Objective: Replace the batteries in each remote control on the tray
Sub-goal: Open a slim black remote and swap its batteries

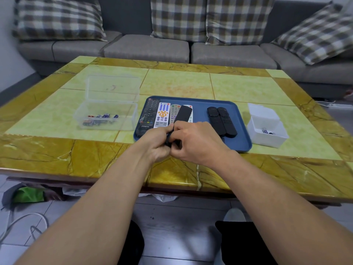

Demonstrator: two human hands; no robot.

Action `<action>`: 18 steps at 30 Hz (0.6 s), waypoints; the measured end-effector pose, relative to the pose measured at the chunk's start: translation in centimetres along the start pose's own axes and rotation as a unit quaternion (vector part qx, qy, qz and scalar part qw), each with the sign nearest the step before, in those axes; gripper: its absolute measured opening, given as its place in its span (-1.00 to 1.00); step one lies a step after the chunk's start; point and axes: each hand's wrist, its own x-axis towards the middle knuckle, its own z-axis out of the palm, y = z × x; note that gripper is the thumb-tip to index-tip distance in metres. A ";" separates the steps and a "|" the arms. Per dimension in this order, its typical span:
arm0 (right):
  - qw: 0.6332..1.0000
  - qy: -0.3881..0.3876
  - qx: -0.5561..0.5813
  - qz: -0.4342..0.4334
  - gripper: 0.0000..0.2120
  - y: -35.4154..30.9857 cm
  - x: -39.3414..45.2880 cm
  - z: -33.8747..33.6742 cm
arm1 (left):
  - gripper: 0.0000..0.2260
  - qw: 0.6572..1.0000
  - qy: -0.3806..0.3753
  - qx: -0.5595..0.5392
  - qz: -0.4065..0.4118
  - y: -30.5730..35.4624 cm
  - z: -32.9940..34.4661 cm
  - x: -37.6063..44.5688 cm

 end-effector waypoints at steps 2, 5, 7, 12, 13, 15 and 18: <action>1.000 -0.001 0.002 -0.005 -0.78 0.0 0.0 -0.1 | -0.81 1.000 0.002 -0.001 0.001 0.1 -0.1 0.0; 0.998 -0.053 0.022 -0.006 -0.75 0.3 -0.2 -0.9 | -0.79 1.000 -0.004 -0.015 -0.005 0.3 -0.2 -0.1; 0.995 -0.096 0.029 -0.005 -0.72 0.6 -0.2 -1.4 | -0.79 1.000 -0.007 -0.010 -0.010 0.4 -0.4 -0.2; 0.991 -0.119 0.053 0.001 -0.80 1.0 0.1 -1.4 | -0.83 0.995 -0.024 0.095 -0.005 0.4 -0.8 -0.3; 0.991 -0.115 0.065 0.005 -0.82 1.1 0.2 -1.2 | -0.84 0.993 -0.026 0.113 -0.003 0.3 -0.8 -0.3; 0.989 -0.106 0.099 0.024 -0.85 1.4 0.3 -1.0 | -0.85 0.990 -0.023 0.136 -0.001 0.2 -0.9 -0.5; 0.975 -0.061 0.201 0.070 -0.90 1.5 0.1 -1.2 | -0.83 0.990 -0.016 0.139 -0.008 0.5 -0.9 -0.6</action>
